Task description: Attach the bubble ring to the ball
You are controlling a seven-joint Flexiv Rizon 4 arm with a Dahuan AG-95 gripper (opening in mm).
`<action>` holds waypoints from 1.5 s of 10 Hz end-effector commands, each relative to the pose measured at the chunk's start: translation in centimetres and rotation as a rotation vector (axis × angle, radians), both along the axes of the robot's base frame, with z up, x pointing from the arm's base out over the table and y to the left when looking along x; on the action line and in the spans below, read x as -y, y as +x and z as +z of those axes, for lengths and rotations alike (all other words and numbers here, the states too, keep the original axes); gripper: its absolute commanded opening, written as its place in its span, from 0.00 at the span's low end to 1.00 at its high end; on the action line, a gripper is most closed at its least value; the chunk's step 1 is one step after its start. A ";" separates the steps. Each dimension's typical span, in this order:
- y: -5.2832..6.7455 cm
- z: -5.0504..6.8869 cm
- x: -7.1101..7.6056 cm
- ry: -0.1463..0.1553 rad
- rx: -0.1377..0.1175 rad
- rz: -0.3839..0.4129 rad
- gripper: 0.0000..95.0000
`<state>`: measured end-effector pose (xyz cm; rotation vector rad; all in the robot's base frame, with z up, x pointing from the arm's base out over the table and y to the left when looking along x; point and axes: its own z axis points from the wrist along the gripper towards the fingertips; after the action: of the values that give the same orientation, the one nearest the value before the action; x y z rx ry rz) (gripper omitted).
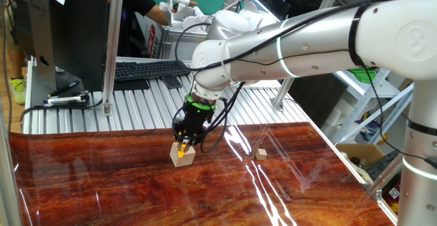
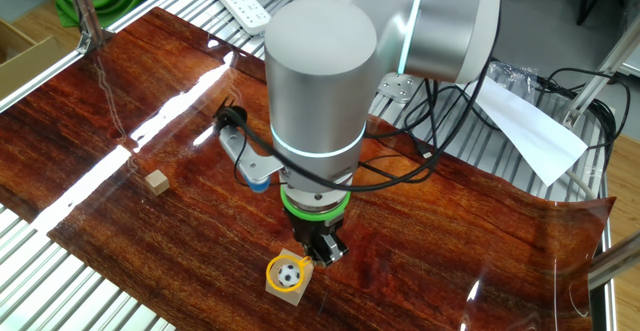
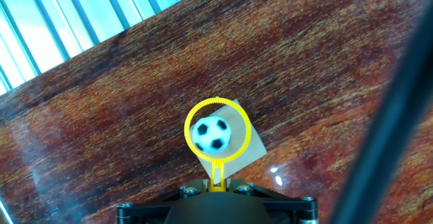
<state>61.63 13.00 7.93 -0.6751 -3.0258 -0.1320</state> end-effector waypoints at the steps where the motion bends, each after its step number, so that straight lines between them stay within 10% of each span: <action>1: 0.0 -0.1 -0.1 0.000 0.003 -0.002 0.00; 15: 0.2 -0.8 -0.3 -0.008 -0.003 0.014 0.00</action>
<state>61.83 13.27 7.19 -0.6540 -3.0278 -0.1198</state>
